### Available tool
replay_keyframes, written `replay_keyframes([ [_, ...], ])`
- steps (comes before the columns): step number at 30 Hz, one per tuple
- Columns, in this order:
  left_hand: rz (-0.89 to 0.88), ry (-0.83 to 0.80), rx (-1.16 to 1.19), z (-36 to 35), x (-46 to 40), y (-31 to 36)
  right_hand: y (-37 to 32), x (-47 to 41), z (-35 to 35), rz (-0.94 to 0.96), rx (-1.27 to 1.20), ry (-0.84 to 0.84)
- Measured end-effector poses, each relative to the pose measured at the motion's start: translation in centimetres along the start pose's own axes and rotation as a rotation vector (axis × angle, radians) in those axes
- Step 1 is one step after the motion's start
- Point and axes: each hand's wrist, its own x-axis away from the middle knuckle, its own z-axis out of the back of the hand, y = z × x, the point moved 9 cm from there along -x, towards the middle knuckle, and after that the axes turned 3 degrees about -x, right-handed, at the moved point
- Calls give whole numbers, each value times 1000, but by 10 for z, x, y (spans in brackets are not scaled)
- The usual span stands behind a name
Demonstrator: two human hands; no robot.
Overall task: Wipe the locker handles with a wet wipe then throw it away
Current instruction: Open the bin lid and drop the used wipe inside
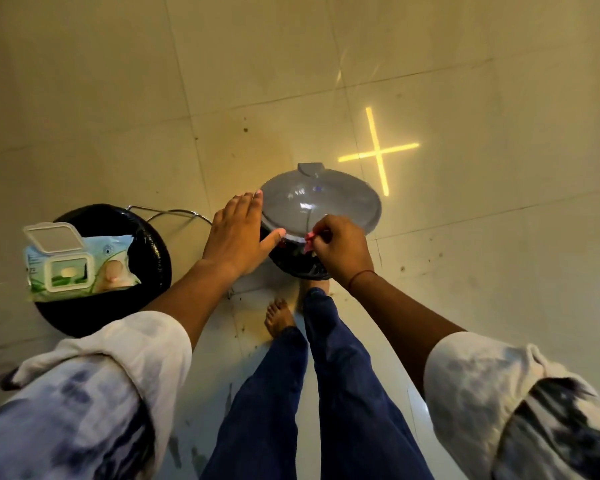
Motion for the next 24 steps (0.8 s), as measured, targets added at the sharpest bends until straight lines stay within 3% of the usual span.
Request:
replay_keyframes([
  [6,34,18,56,4,8,-10,-61,9,10,439,148,144],
  [12,61,-1,87,-5,11,-16,-81,42,-18,816,303,10],
  [19,135,-23,90,-28,8,-27,-46,40,-29,754,372,-64],
  [24,58,-53,49,-45,-1,-15,-2,9,-26,522,404,-46],
])
